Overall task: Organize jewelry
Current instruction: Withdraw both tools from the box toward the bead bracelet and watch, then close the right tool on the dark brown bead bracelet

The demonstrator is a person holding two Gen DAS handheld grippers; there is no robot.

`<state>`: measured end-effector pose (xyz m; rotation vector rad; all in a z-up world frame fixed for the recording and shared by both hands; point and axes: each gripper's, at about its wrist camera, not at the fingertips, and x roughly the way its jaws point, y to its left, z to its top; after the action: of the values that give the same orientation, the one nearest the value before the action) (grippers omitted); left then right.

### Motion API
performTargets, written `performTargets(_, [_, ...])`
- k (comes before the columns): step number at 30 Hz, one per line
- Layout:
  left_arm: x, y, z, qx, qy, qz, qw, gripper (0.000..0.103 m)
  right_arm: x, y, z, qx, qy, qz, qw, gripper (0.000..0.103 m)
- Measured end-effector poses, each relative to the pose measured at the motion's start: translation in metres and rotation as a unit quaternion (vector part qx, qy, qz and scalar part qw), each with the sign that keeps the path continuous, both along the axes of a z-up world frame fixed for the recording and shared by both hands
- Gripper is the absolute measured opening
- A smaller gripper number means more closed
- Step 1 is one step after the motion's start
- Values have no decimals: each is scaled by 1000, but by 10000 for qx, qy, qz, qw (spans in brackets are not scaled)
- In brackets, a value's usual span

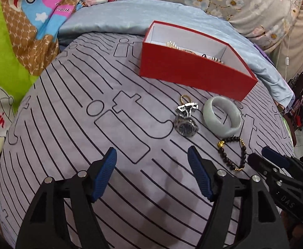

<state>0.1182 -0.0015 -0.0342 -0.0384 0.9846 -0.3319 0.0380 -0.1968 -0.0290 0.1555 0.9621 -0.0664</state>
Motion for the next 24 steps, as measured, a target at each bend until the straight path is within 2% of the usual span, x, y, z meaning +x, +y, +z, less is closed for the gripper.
performTargets(6, [1,-1,-3,39,18,43,10000,68,14,1,-7,23,59,-8,10000,46])
performTargets(11, [3,-3,-5,41,35,29,10000,69,17,3,-14,-55,142,-11,9999,35])
performTargets(14, [2,-5,-5,35,22,16,10000,75,17,4,-14,-241,148,-29,9996,19])
performTargets(15, [2,-6,-4,25,12,8,10000,75,16,3,-14,-244,148,-32,9996,10])
performTargets(16, [2,-7,-4,12,10,-5,10000,75,16,1,-14,-203,154,-41,9997,8])
performTargets(24, [4,-20,-3,22,-32,-132,9999,75,10,-11,-13,-27,164,-164,9997,7])
